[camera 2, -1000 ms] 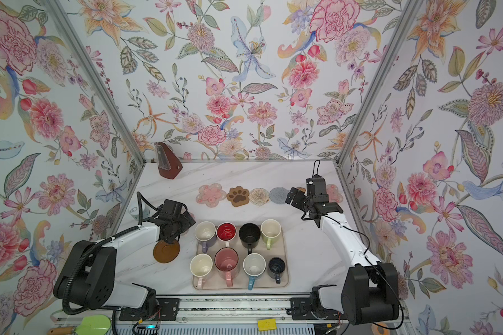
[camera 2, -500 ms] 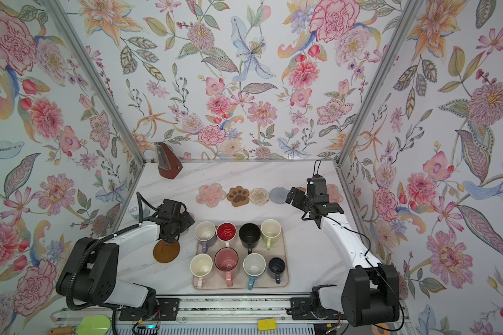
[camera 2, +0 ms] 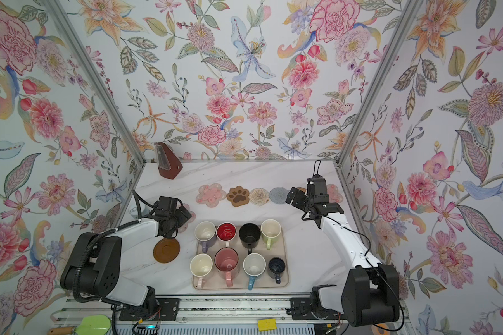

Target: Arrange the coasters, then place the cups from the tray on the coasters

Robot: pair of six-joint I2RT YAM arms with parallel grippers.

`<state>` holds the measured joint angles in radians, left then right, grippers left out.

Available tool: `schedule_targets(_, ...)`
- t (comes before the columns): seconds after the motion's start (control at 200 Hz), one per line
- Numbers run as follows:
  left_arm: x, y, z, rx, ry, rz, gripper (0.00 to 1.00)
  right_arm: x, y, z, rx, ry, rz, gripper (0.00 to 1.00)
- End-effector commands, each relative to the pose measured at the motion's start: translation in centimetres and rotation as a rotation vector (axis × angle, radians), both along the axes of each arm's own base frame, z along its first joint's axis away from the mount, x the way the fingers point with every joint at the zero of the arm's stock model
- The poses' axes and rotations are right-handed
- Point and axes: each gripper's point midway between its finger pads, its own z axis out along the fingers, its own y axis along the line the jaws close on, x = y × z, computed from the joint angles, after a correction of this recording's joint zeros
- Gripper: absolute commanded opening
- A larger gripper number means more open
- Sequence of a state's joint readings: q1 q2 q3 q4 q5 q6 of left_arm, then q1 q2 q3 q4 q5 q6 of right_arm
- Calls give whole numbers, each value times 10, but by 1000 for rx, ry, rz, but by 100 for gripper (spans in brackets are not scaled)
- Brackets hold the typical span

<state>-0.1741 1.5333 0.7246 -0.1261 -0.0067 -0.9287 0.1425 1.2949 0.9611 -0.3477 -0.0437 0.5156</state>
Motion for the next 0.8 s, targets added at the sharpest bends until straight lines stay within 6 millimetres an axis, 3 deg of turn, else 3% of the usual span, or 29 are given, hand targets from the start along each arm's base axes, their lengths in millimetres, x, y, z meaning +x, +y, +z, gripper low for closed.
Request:
schedule_targets(0.0,3,8,-10,14,35,0,99,-2,-3,5,-11,-4,-7,99)
schedule_targets(0.06,2,7,-7,14,36,-4,99,-2,-4,5,-12,-3,-10,99)
schedule_targets(0.08,4,7,5,7,5,-9,99,-2,-4,5,-12,-2,-10,99)
schedule_targets(0.195,-2,3,26,-18,-28,-19,99,-2,-5,4,-14,1,-13,99)
schedule_targets(0.32,-14,-3,38,-40,-45,-17,99,-1,-2,1,-11,7,-8,99)
schedule_targets(0.565,-38,-20,22,-82,-9,-11,99,1,0,-1,-8,8,1,99)
schedule_targets(0.796,-35,-29,12,-95,0,-14,99,0,1,-3,-7,9,4,99)
